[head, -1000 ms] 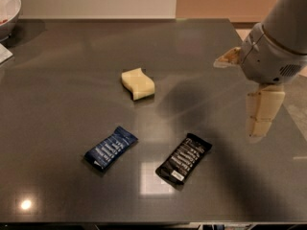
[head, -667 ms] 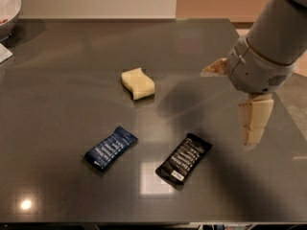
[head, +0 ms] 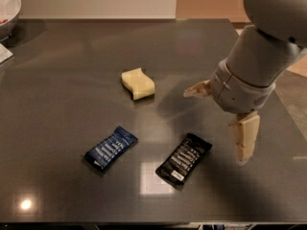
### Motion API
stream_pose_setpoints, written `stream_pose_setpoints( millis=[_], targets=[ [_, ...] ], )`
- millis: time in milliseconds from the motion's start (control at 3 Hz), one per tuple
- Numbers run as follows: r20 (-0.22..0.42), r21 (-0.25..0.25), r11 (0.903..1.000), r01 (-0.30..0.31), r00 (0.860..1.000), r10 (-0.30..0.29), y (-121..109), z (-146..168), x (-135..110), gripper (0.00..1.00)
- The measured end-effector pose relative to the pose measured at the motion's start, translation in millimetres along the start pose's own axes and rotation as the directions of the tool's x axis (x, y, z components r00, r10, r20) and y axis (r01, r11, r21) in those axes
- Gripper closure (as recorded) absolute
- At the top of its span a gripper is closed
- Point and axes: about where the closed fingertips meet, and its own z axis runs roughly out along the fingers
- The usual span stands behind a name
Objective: Pick rxbar chocolate
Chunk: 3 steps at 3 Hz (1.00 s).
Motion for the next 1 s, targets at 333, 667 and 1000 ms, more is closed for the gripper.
stream_pose_setpoints(
  millis=[333, 667, 1000],
  targets=[
    [0.001, -0.058, 0.996, 0.068, 0.998, -0.068, 7, 23, -8, 0.0],
    [0.008, -0.112, 0.988, 0.106, 0.994, -0.105, 12, 43, -15, 0.0],
    [0.014, -0.143, 0.9816, 0.127, 0.992, -0.126, 16, 58, -21, 0.0]
  ],
)
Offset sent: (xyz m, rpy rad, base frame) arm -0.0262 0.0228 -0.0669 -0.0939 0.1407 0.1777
